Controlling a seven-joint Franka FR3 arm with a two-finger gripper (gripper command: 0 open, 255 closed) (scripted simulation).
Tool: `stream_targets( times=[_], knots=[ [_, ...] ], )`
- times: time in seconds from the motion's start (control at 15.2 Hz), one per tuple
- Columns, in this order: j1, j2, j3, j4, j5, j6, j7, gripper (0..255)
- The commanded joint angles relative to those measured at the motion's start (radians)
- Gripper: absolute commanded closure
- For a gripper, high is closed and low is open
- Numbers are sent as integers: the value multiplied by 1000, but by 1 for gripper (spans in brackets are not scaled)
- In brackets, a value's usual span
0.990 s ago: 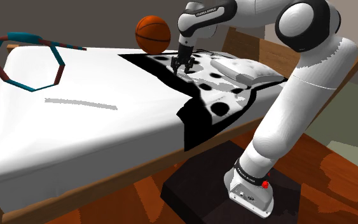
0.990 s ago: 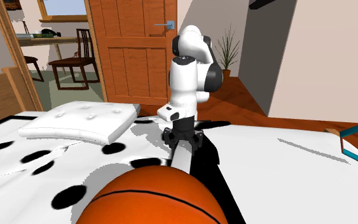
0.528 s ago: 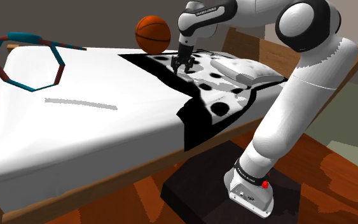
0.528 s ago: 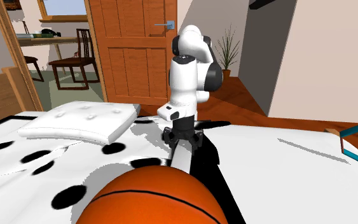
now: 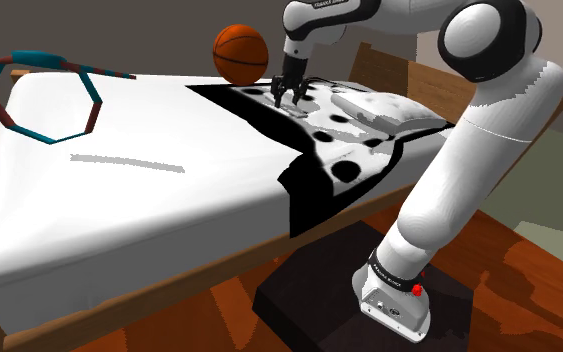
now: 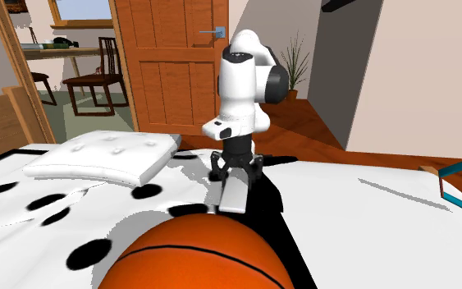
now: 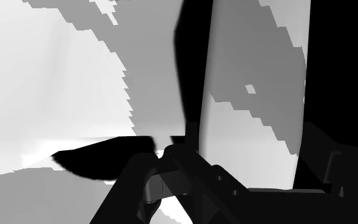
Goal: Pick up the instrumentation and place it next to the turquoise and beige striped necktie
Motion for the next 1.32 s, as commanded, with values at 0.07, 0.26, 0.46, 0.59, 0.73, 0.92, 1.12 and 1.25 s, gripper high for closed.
stream_targets(
  times=[0.07,0.26,0.46,0.59,0.73,0.92,1.12,1.25],
  knots=[
    [-1,-2,-1,37,0,-39,-1,255],
    [0,-4,0,75,-1,-79,0,255],
    [-1,-4,-1,115,-1,-119,0,255],
    [-1,-3,-1,144,-1,-147,0,255],
    [-1,-1,-1,173,0,-174,0,255],
    [-1,4,-1,219,0,-215,0,255],
    [-2,11,-1,269,1,-258,-1,255],
    [-2,17,-2,303,2,-286,-1,255]
  ],
)
